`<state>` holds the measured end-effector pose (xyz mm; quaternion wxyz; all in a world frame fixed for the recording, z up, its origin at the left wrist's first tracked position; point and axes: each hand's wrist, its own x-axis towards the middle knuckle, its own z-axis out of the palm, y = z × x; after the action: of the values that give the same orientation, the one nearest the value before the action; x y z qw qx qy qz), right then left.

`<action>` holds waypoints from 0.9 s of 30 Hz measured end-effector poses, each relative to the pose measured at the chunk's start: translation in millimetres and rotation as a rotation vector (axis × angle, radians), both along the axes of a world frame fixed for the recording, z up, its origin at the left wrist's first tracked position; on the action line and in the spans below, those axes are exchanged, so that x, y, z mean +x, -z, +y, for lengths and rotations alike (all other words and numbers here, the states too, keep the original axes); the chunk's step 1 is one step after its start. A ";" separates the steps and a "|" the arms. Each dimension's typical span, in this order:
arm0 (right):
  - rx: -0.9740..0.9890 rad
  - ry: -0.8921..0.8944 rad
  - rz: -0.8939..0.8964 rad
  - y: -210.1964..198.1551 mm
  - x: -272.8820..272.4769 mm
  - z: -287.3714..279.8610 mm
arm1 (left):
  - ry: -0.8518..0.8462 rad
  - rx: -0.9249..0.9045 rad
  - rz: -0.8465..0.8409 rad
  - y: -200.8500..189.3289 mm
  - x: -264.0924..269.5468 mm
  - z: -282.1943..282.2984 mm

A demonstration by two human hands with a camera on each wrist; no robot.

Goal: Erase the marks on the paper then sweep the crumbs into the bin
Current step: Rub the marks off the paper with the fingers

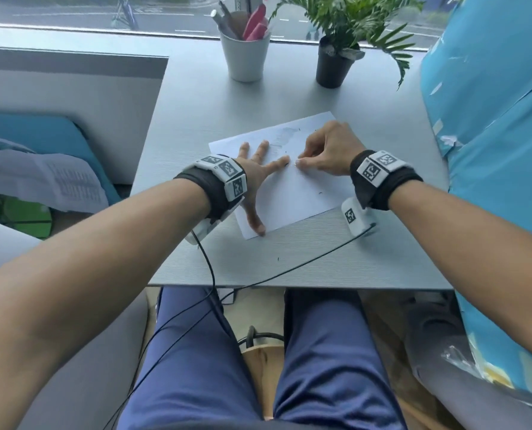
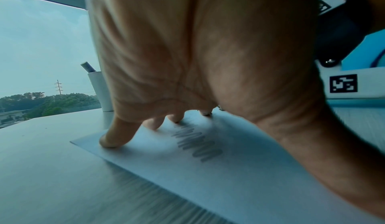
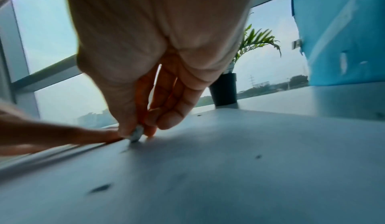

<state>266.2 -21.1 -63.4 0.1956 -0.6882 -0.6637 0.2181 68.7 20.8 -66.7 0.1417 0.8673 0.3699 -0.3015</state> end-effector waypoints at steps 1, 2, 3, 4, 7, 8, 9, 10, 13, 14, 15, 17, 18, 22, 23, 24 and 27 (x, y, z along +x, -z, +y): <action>-0.003 -0.003 0.008 -0.2 -5.3 -2.5 | 0.002 0.007 -0.006 1.2 0.4 0.6; -0.019 -0.043 0.023 -1.1 -17.0 -11.2 | 0.008 0.015 -0.003 2.0 1.0 1.1; -0.052 -0.101 0.045 -1.4 -31.2 -22.6 | 0.012 0.019 0.005 2.2 1.3 1.2; -0.100 -0.166 0.065 -1.1 -43.9 -34.3 | 0.015 0.019 0.012 2.0 1.5 1.3; -0.129 -0.242 0.080 3.5 -47.3 -39.3 | 0.013 0.012 0.022 0.4 0.7 0.7; -0.092 -0.191 0.079 4.1 -37.8 -30.1 | 0.013 0.008 0.021 -0.1 0.3 0.6; -0.056 -0.123 0.064 3.6 -26.8 -20.0 | 0.012 0.003 0.015 -0.5 0.0 0.6; -0.026 -0.053 0.036 2.5 -15.7 -10.8 | 0.011 -0.001 0.006 -0.6 -0.4 0.3; 0.009 0.123 0.021 -5.7 14.1 1.6 | 0.018 -0.010 0.007 0.0 -0.5 1.1; 0.001 0.155 0.055 -9.8 21.2 1.2 | 0.021 -0.012 0.008 0.2 -0.8 2.2; -0.018 0.169 0.081 -13.1 26.7 -0.5 | 0.024 -0.016 0.001 0.3 -2.2 3.3; -0.110 0.165 0.053 -13.2 37.1 -7.3 | 0.032 -0.033 -0.030 1.7 -5.7 4.9; -0.179 0.152 0.011 -9.9 42.1 -11.8 | 0.039 -0.039 -0.051 2.9 -7.6 5.8; -0.295 0.143 0.045 6.5 58.5 -23.4 | 0.066 -0.053 -0.111 3.8 -18.3 5.0; -0.295 0.135 0.049 6.2 59.3 -23.9 | 0.054 -0.056 -0.117 2.6 -21.4 4.6; -0.303 0.131 0.042 5.1 59.3 -23.6 | 0.034 -0.047 -0.115 1.4 -23.6 3.7; -0.323 0.115 0.028 1.8 58.9 -22.3 | 0.058 0.086 -0.113 -2.1 -16.7 -11.9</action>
<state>325.0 -43.4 -65.2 0.1040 -0.7444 -0.5767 0.3200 52.1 8.8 -64.6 0.1160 0.8985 0.3489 -0.2398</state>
